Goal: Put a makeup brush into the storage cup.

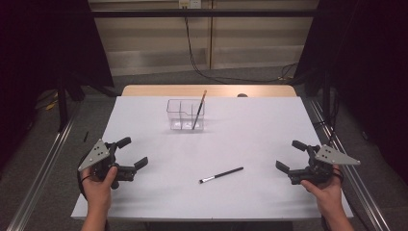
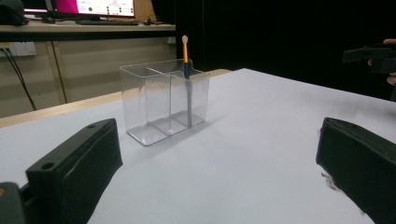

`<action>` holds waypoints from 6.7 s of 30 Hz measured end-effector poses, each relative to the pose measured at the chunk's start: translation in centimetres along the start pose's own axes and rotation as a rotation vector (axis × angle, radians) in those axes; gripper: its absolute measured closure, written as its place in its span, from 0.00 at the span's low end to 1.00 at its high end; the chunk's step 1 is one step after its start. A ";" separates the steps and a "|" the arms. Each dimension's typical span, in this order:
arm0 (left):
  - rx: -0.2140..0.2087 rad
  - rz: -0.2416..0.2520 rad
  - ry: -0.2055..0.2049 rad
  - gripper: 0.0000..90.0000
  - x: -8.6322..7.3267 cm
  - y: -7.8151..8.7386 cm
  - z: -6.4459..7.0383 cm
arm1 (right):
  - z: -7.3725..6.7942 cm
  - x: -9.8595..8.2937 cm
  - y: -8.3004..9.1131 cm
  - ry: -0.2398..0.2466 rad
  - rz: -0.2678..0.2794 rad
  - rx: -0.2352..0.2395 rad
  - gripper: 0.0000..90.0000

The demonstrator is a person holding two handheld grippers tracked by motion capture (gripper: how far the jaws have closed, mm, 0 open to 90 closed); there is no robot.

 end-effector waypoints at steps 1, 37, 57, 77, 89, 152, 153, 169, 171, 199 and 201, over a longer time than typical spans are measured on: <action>-0.001 0.006 0.007 0.00 0.1 0.1 0.0 | 0.1 0.0 0.0 -0.004 0.001 -0.003 0.00; 0.042 0.022 0.039 0.00 -0.8 2.9 -0.4 | -1.5 0.9 -3.1 0.009 0.001 0.054 0.00; 0.034 0.006 0.032 0.00 -1.0 1.7 -0.4 | -2.2 1.2 -3.7 0.009 0.001 0.065 0.00; 0.051 0.007 0.037 0.00 -1.1 1.9 -0.7 | -3.1 1.5 -5.7 0.040 -0.047 0.097 0.00; 0.043 0.014 0.035 0.00 -0.8 1.6 -0.6 | -3.9 1.7 -7.1 0.036 -0.059 0.130 0.00; 0.013 -0.005 0.031 0.00 -1.0 0.9 -0.4 | -8.5 -0.9 -12.9 0.165 -0.412 0.320 0.01; 0.013 -0.005 0.031 0.00 -1.1 0.9 -0.4 | -8.5 -1.2 -12.9 0.178 -0.439 0.321 0.01; 0.012 -0.008 0.034 0.00 -1.1 0.8 -0.5 | -8.5 -2.8 -13.0 0.293 -0.659 0.352 0.03; 0.011 -0.009 0.033 0.00 -1.1 0.8 -0.5 | -8.4 -2.9 -12.9 0.303 -0.679 0.350 0.03; 0.013 -0.015 0.038 0.00 -1.3 0.6 -0.5 | -7.4 -4.3 -12.2 0.415 -0.925 0.368 0.35; 0.014 -0.014 0.041 0.00 -1.3 0.6 -0.5 | -7.5 -4.4 -12.2 0.421 -0.929 0.375 0.38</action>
Point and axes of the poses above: each handheld gripper's, and its own axes: y roughly backward along the jaws, x roughly out of its top, z roughly to its right, the point moved 10 cm from there along -y, roughly forward along the jaws, and after that the axes turned 3 degrees about -y, right-handed, at the moved point
